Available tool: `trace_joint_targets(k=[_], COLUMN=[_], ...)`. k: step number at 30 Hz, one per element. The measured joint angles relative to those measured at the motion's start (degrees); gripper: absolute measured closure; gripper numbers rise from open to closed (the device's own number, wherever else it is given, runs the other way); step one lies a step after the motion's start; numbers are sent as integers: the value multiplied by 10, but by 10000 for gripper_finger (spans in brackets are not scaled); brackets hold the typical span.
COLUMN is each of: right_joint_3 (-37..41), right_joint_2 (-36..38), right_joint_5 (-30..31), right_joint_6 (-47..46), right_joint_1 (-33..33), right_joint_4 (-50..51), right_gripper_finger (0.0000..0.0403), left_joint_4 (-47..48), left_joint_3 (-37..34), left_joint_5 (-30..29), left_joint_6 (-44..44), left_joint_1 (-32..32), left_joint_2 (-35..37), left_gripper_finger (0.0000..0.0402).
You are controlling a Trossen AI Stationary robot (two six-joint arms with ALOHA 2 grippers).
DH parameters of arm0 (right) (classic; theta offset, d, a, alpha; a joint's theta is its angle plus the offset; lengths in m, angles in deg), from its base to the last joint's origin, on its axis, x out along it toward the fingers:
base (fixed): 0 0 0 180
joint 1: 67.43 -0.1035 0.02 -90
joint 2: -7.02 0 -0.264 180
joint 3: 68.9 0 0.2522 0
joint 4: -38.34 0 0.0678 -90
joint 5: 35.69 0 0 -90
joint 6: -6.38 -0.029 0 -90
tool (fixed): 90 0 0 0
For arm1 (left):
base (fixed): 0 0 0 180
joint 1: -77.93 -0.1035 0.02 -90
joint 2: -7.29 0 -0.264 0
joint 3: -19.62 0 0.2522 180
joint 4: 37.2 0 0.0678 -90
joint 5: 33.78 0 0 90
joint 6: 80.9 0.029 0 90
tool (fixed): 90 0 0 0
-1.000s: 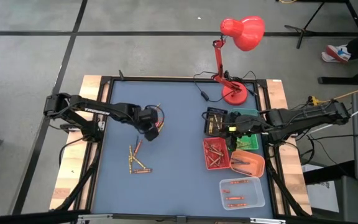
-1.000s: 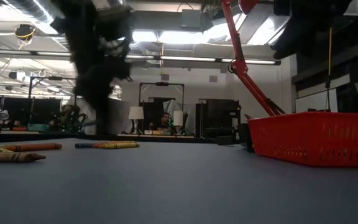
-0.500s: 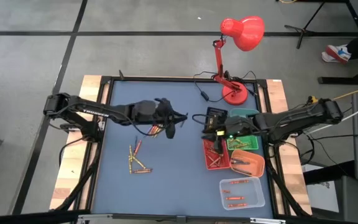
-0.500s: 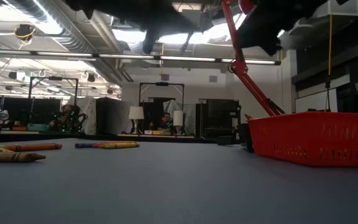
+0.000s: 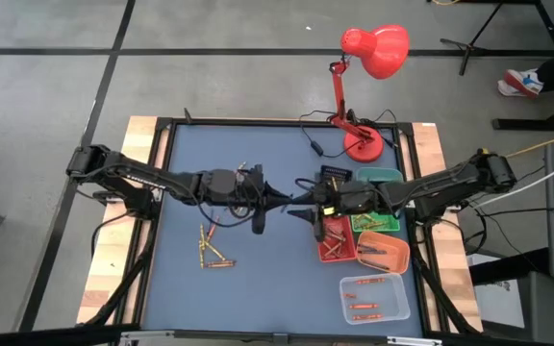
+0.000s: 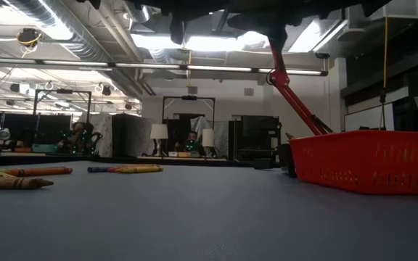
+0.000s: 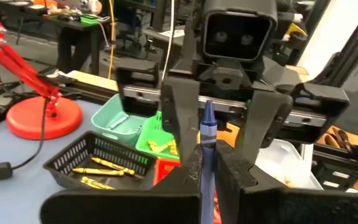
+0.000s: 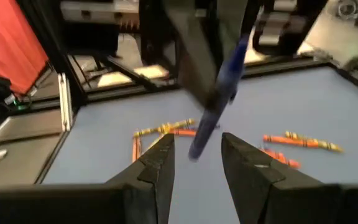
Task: Sort crayons
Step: Put the blue crayon into the orange bin
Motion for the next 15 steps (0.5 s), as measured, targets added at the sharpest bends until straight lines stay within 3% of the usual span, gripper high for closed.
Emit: trace_joint_targets(k=[15], right_joint_3=[0], right_joint_2=[-32], right_joint_5=[-2], right_joint_6=[2], right_joint_1=[0], right_joint_4=[-66], right_gripper_finger=[280], left_joint_4=[0], left_joint_3=[0], left_joint_5=[-7], left_joint_6=[0], left_joint_1=[17], left_joint_2=[0], left_gripper_finger=[397])
